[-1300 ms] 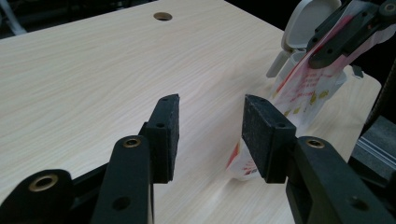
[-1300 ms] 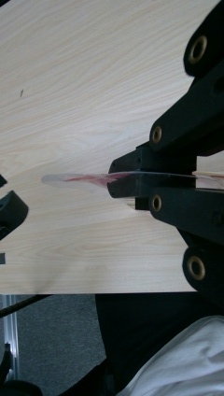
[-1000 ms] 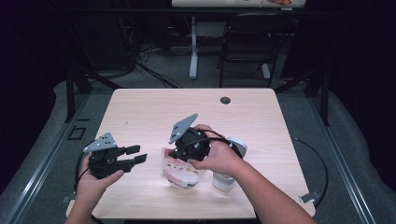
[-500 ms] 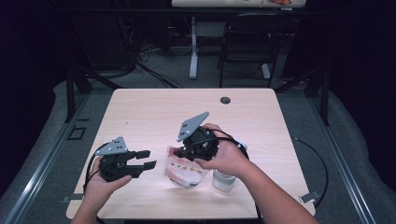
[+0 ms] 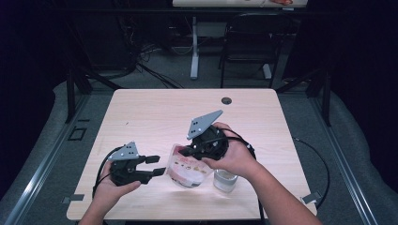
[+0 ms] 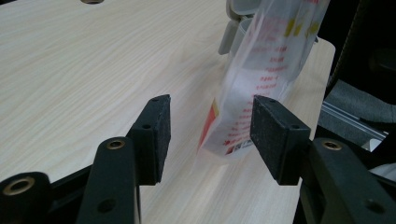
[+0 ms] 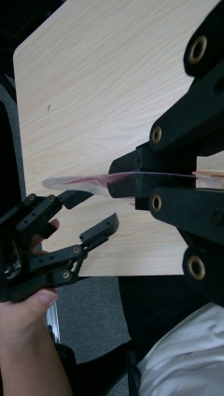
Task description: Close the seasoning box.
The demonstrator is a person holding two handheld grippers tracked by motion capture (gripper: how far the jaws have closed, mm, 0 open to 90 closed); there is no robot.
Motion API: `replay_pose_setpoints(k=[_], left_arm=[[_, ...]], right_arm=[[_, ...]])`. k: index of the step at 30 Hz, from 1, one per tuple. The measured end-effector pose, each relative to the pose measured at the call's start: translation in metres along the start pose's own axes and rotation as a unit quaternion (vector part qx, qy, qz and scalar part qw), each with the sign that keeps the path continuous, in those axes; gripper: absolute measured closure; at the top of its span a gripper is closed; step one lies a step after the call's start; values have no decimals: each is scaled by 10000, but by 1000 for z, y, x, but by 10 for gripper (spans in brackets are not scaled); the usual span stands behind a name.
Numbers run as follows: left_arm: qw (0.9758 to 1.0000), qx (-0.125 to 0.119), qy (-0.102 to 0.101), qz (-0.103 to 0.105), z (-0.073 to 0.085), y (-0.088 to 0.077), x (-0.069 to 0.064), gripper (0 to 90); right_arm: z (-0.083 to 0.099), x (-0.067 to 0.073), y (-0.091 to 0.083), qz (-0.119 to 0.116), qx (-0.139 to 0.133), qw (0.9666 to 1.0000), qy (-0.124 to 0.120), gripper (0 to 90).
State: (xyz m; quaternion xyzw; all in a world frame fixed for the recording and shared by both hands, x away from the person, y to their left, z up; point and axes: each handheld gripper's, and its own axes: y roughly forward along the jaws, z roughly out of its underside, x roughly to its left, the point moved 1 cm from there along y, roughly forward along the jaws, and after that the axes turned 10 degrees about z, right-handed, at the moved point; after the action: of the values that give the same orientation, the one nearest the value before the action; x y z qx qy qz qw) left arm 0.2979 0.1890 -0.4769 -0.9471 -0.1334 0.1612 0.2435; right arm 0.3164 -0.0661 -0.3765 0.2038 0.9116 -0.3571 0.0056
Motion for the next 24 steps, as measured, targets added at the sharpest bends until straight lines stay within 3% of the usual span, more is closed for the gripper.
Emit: replay_pose_setpoints(k=[10, 24], left_arm=[[9996, 74, 100, 243, 6, 18, 0, 464], [9987, 264, 225, 377, 11, 38, -3, 445]], right_arm=[[-3, -2, -7, -11, -71, 10000, -31, 899], [-10, -1, -15, -57, -190, 9998, -60, 899]])
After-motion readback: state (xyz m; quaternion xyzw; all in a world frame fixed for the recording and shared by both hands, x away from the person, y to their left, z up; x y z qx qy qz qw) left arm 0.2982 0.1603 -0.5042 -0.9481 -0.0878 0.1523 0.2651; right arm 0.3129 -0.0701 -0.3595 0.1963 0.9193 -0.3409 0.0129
